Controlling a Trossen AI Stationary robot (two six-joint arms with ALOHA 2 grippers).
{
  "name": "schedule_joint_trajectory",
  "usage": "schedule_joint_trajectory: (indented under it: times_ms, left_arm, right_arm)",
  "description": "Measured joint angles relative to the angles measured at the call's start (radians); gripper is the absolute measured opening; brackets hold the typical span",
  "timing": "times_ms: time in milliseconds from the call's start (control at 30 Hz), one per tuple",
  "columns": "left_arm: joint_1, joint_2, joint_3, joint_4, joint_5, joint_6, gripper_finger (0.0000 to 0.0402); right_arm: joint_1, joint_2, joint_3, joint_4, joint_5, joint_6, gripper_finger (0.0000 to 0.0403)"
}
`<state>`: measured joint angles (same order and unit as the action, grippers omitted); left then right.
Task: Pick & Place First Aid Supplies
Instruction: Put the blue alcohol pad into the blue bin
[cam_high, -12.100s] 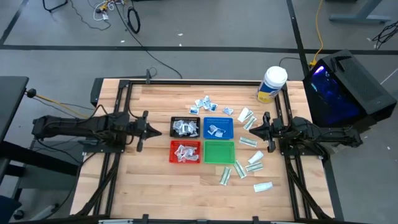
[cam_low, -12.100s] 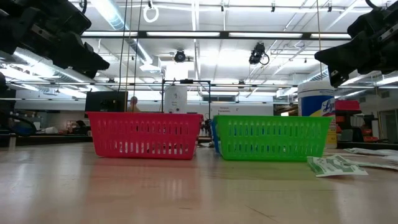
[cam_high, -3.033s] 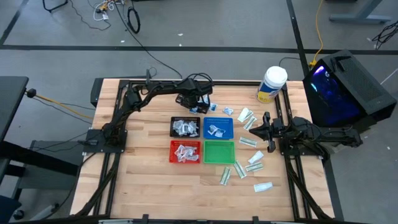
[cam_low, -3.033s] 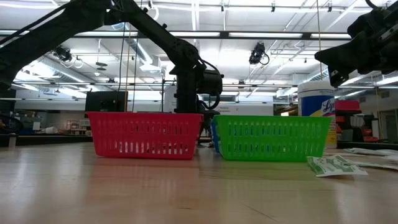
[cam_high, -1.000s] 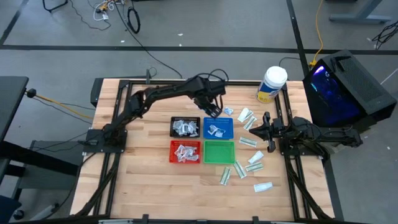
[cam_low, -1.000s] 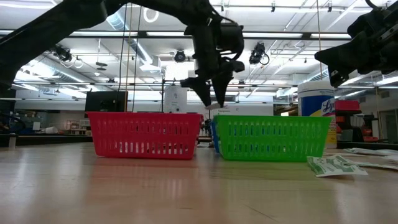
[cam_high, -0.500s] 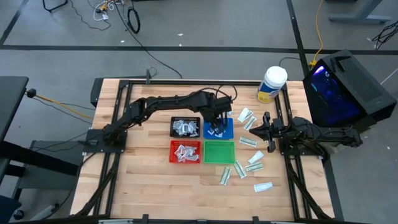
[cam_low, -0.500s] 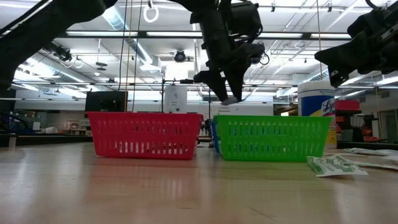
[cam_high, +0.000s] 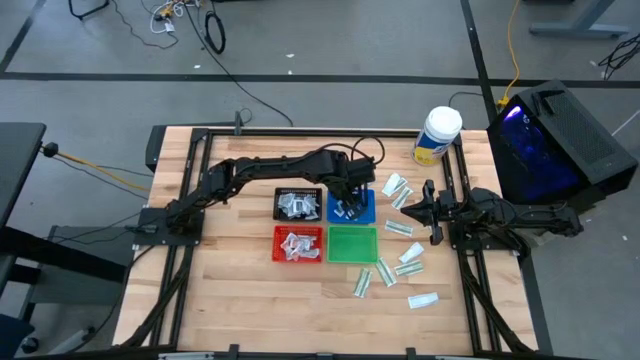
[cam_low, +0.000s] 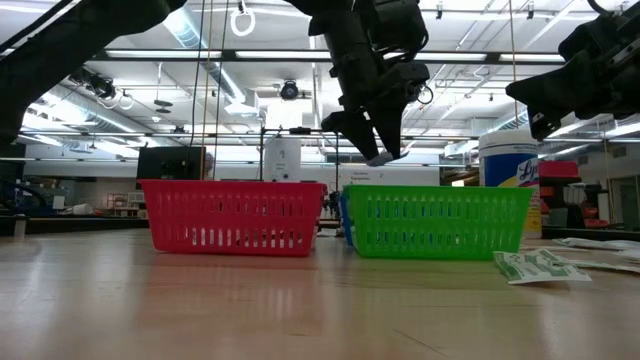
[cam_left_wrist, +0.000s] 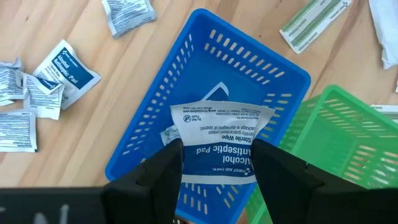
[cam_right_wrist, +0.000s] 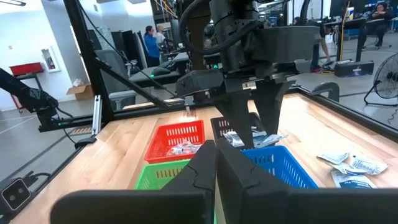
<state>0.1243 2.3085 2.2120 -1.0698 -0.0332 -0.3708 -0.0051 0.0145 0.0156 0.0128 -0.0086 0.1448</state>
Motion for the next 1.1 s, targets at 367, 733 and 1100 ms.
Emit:
schedule_joint_trajectory:
  times_ms: [367, 733, 1100]
  left_arm:
    - [0.0, 0.0, 0.0, 0.0, 0.0, -0.003, 0.0197]
    - [0.001, 0.0, 0.0, 0.002, 0.003, -0.011, 0.0209]
    - [0.001, 0.0, 0.0, 0.003, 0.004, -0.002, 0.0274]
  right_arm:
    - [0.0, 0.0, 0.0, 0.0, 0.0, 0.0, 0.0018]
    - [0.0, 0.0, 0.0, 0.0, 0.0, 0.0, 0.0018]
    - [0.0, 0.0, 0.0, 0.0, 0.0, 0.0, 0.0018]
